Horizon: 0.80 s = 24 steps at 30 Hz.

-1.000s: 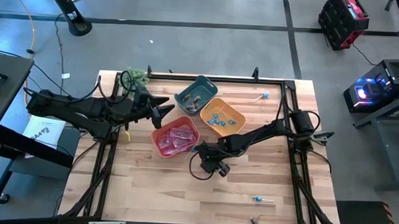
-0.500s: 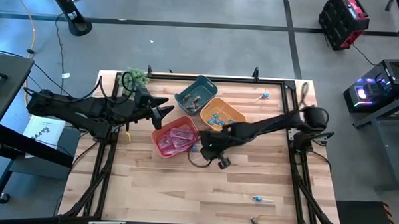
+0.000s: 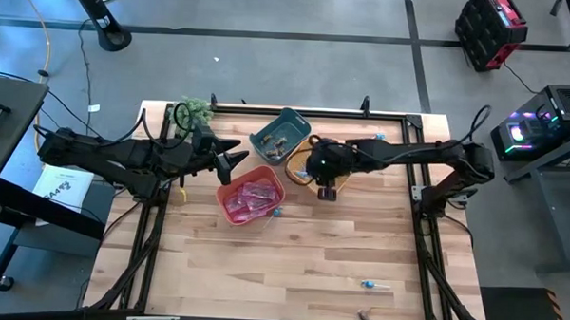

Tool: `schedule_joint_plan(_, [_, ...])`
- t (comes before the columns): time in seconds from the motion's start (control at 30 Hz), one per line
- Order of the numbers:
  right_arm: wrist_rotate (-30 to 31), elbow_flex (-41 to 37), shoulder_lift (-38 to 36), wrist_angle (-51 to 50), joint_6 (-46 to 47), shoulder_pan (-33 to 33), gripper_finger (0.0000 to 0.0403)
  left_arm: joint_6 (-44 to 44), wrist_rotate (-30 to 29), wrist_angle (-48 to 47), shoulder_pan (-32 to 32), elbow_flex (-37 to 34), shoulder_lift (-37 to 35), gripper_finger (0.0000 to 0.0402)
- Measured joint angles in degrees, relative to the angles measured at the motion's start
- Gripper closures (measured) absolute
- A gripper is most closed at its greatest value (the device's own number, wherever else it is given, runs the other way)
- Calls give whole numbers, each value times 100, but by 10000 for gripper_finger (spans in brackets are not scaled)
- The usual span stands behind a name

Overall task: Sort candy
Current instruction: Put the blue candy into the yellow bin

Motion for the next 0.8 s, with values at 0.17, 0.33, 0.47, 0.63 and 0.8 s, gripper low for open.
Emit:
schedule_joint_plan(0.17, [3,-186,100,75,110,-194,232,-1,2,0,-3,0,0,167])
schedule_joint_plan(0.33, [375,-133,94,75,160,-225,194,-2,2,0,-4,0,0,167])
schedule_joint_plan(0.47, [-942,47,68,408,191,-36,182,-2,2,0,-4,0,0,167])
schedule_joint_plan(0.63, [-1555,48,383,796,-719,593,187,-2,0,0,-4,0,0,167])
schedule_joint_plan(0.8, [-1547,41,1181,1272,-1111,1074,193,-21,0,2,-4,0,0,167])
